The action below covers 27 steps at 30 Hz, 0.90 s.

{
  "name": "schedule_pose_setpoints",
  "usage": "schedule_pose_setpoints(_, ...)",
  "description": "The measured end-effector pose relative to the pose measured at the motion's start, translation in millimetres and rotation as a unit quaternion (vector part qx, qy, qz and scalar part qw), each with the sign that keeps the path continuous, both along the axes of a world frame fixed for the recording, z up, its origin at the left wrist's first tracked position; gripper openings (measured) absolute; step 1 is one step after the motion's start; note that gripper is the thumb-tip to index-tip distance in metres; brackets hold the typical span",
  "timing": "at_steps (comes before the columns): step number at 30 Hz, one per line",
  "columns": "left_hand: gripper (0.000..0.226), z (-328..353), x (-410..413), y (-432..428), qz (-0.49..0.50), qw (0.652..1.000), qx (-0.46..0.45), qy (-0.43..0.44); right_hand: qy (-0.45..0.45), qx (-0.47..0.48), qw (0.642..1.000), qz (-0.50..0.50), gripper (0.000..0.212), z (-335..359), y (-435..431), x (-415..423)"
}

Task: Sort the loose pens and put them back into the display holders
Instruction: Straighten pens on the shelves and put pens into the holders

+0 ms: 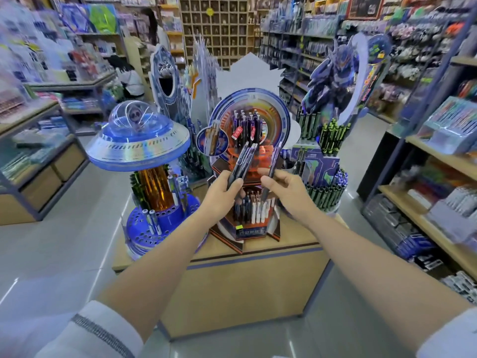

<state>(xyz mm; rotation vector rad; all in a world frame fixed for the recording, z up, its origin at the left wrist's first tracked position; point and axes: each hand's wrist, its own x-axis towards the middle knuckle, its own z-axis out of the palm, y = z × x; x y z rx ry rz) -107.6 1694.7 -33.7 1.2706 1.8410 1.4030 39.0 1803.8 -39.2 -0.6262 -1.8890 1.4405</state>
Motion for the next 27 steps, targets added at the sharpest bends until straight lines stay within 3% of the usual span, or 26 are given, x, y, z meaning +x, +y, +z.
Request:
schedule_pose_setpoints(5,0.015,20,-28,6,-0.053,0.998,0.019,-0.002,0.013,0.013,0.994,-0.104,0.022,37,25,-17)
schedule_pose_setpoints(9,0.015,31,-39,10,-0.078,0.997,0.022,0.019,0.001,0.009,0.982,-0.189,0.042,54,42,-31)
schedule_pose_setpoints(11,0.015,32,-45,13,-0.086,0.996,0.024,0.027,0.01,-0.006,0.975,-0.22,0.04,58,47,-36)
schedule_pose_setpoints(20,0.015,36,-64,22,-0.109,0.993,0.042,0.007,0.043,0.021,0.966,-0.255,0.012,71,60,-60)
schedule_pose_setpoints(24,0.015,34,-69,23,-0.109,0.993,0.041,0.003,0.008,0.07,0.963,-0.262,0.004,70,61,-67)
schedule_pose_setpoints(27,0.013,34,-72,23,-0.112,0.993,0.041,-0.004,-0.035,0.105,0.956,-0.271,0.016,65,67,-71)
